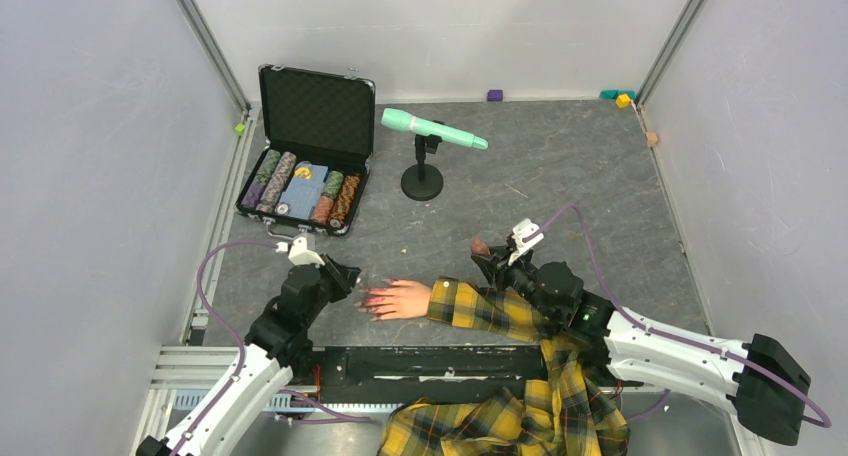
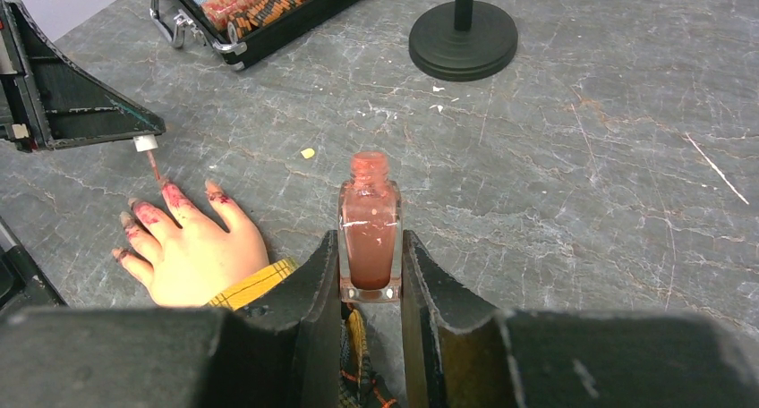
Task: Paint the nails
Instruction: Paint the nail polish on the nail.
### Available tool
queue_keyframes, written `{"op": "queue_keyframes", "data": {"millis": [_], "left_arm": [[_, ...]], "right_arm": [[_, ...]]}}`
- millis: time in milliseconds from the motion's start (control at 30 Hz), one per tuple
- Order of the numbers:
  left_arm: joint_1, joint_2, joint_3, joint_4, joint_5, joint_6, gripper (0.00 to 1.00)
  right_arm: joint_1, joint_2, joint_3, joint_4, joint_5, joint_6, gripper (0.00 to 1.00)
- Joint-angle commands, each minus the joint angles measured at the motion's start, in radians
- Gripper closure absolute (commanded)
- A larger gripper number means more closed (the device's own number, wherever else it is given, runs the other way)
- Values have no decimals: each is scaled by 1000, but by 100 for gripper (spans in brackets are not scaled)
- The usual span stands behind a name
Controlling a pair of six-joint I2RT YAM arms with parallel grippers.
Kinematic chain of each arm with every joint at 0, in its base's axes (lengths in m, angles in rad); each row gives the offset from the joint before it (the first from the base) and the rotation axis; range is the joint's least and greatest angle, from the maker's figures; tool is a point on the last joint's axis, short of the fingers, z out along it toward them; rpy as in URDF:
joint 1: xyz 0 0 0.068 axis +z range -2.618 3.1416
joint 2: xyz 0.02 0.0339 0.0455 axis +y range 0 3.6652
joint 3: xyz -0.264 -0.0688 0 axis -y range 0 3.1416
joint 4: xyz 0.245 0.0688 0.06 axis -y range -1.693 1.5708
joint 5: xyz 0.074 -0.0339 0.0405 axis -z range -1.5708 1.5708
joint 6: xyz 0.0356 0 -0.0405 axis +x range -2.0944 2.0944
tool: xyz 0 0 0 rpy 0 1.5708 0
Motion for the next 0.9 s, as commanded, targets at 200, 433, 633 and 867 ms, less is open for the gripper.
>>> {"op": "queue_keyframes", "data": {"millis": [200,433,633,867], "left_arm": [[-11,21,0,54,14,20,98],[-12,37,4,54,7,18,98],[-13,67,12,55,-9,12,98],[-14,61,10,58,-16,11,98]], "right_arm": [[2,-5,-7,55,-2,8,100],[1,-5,-8,56,1,8,100],[1,-8,-9,54,1,9,100],[1,-16,-14,53,7,8,100]]}}
